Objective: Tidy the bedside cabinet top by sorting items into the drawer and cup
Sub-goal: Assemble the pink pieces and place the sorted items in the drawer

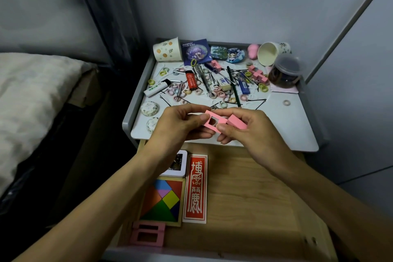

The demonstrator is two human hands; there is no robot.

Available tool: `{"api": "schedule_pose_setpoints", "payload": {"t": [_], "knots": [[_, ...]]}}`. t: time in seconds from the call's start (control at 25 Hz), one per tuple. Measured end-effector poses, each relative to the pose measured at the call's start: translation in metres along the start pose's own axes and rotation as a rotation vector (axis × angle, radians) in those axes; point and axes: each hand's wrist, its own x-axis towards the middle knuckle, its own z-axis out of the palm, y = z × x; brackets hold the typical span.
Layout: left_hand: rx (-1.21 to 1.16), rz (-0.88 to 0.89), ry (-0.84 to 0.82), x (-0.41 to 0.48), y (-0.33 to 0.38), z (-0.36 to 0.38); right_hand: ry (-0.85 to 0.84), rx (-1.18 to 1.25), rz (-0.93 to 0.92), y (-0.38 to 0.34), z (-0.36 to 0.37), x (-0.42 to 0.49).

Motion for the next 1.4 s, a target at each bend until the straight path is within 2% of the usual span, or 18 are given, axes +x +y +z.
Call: {"api": "schedule_pose_setpoints", "payload": {"t": [0.32, 0.44, 0.56, 0.76, 0.92, 1.16, 1.4], "knots": [[0.082, 0.038, -0.011, 0.000, 0.006, -0.001, -0.028, -0.062, -0.044, -0.001, 0.000, -0.002], [0.103, 0.032, -0.008, 0.000, 0.007, -0.001, 0.096, -0.181, -0.072, -0.002, -0.005, -0.001], [0.131, 0.012, -0.009, 0.000, 0.007, -0.001, 0.163, -0.211, -0.002, -0.003, -0.009, 0.002], [0.159, -0.020, -0.036, 0.000, 0.006, 0.000, 0.047, -0.293, 0.068, -0.004, -0.011, 0.002], [0.192, -0.047, -0.043, -0.002, 0.005, 0.001, -0.017, -0.174, 0.065, -0.003, -0.014, 0.005], [0.158, -0.054, -0.060, -0.005, 0.004, 0.007, 0.119, -0.103, -0.020, 0.001, 0.002, -0.001], [0.112, -0.065, -0.024, -0.004, 0.001, 0.003, 0.192, -0.369, -0.197, -0.001, 0.006, -0.006]]}}
